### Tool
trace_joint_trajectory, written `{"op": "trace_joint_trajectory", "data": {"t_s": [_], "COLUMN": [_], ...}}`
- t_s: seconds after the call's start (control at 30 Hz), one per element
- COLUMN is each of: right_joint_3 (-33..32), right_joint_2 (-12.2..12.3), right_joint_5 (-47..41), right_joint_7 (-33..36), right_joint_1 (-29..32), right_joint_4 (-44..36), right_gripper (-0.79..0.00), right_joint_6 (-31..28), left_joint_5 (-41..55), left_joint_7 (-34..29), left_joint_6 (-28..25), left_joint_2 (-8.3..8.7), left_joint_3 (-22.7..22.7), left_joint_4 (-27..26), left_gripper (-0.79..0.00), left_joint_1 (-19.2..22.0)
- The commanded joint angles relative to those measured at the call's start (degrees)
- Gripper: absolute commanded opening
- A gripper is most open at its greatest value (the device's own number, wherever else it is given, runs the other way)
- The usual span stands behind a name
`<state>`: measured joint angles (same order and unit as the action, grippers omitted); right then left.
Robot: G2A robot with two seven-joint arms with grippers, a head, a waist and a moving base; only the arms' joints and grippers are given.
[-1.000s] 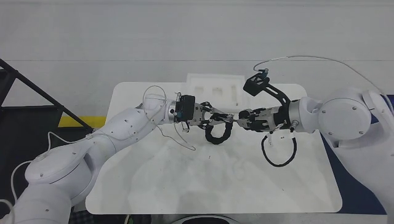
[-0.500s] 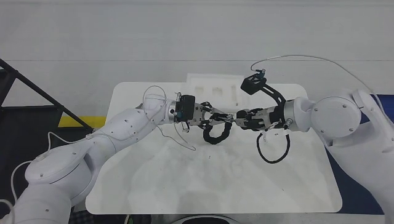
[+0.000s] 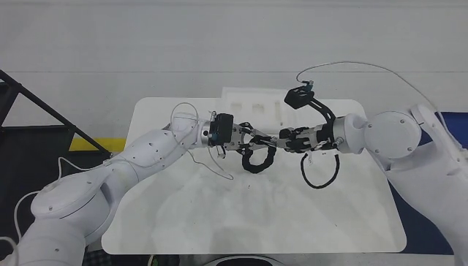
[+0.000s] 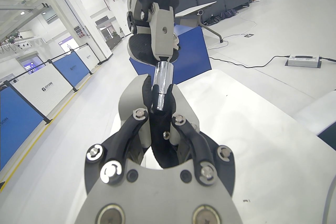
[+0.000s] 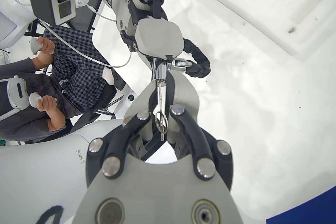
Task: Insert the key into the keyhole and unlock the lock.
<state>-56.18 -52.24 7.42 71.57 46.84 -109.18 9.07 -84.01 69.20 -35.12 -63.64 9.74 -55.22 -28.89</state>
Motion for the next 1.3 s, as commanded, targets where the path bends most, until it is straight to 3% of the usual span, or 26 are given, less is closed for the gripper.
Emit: {"op": "trace_joint_trajectory", "data": {"t_s": [0.0, 0.17, 0.37, 0.57, 0.7, 1.07, 1.27], "right_joint_3": [-0.53, -2.06, -2.83, -3.88, -4.77, -4.77, -6.05], "right_joint_2": [-0.05, 0.1, 0.53, 1.03, 1.39, 1.39, 1.89], "right_joint_5": [-1.19, -2.53, 0.94, 1.06, 0.5, 0.5, 14.18], "right_joint_7": [-0.75, -0.55, 0.81, 1.4, 1.79, 1.79, -3.43], "right_joint_1": [-0.05, -0.61, -1.61, -0.61, 0.1, 0.1, 1.44], "right_joint_4": [0.42, 1.68, 2.32, 2.17, 1.82, 1.82, -1.44], "right_gripper": [0.0, 0.0, 0.0, 0.0, 0.0, 0.0, 0.0], "right_joint_6": [-0.62, -6.0, -22.84, -30.25, -32.83, -32.83, -34.69], "left_joint_5": [0.48, 2.8, 8.35, 15.49, 20.51, 25.94, 26.95], "left_joint_7": [-0.55, -2.23, -6.51, -10.3, -13.33, -21.09, -22.9], "left_joint_6": [-0.55, -2.23, -6.5, -10.3, -13.32, -21.07, -22.88], "left_joint_2": [-0.03, -0.06, -0.09, -0.38, -0.5, -0.96, -1.24], "left_joint_3": [0.0, 0.0, 0.0, 0.0, 0.67, 4.91, 6.9], "left_joint_4": [-0.01, 0.1, 0.38, 0.46, 0.98, 1.03, 1.13], "left_gripper": [-0.785, -0.785, -0.785, -0.785, -0.785, -0.785, -0.785], "left_joint_1": [-0.11, -0.18, 0.21, 0.57, 0.78, -0.62, -1.91]}}
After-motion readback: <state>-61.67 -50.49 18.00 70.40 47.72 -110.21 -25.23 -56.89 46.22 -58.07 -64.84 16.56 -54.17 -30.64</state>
